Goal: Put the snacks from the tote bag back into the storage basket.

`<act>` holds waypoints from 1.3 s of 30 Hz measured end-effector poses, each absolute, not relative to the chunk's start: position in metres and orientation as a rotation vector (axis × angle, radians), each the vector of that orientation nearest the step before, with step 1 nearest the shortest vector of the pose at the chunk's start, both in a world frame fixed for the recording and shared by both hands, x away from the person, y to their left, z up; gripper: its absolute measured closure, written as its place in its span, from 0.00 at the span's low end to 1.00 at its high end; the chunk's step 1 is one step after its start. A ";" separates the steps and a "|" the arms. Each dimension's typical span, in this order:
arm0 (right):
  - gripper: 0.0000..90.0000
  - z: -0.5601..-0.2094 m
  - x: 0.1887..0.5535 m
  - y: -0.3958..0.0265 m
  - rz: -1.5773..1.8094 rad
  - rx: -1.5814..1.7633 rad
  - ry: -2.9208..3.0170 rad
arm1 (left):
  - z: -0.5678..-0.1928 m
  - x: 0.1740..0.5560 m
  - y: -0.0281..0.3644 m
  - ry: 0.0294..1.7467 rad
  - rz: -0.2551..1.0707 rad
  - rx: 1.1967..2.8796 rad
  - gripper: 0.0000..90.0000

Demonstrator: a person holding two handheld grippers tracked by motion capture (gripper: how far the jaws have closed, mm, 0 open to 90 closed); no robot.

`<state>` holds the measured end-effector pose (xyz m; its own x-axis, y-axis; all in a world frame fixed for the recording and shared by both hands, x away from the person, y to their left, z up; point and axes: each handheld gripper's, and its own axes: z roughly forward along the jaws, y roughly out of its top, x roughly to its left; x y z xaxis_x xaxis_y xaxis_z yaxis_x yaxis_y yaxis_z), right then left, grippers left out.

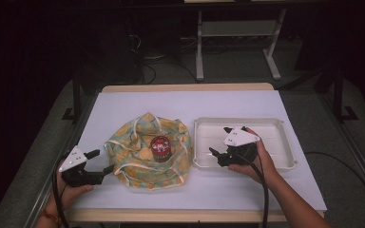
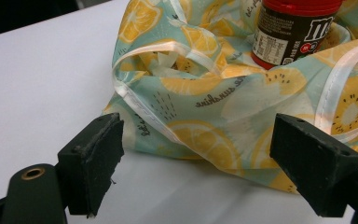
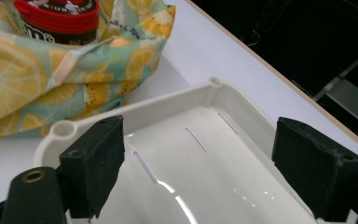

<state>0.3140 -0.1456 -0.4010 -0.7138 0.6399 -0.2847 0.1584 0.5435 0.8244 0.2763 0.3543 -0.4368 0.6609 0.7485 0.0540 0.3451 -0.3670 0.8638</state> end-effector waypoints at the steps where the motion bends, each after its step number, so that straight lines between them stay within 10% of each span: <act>1: 0.19 -0.402 0.313 -0.148 1.100 0.638 2.206 | -0.437 0.276 0.354 0.849 0.560 1.973 0.19; 39: 0.19 -0.416 0.274 -0.228 1.082 0.721 2.109 | -0.437 0.277 0.352 0.851 0.548 1.968 0.19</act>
<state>0.2744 -0.2275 -0.4161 -0.6364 0.7119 -0.2970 0.1739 0.5075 0.8439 0.2771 0.3515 -0.4369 0.6653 0.7452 0.0441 0.3489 -0.3627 0.8641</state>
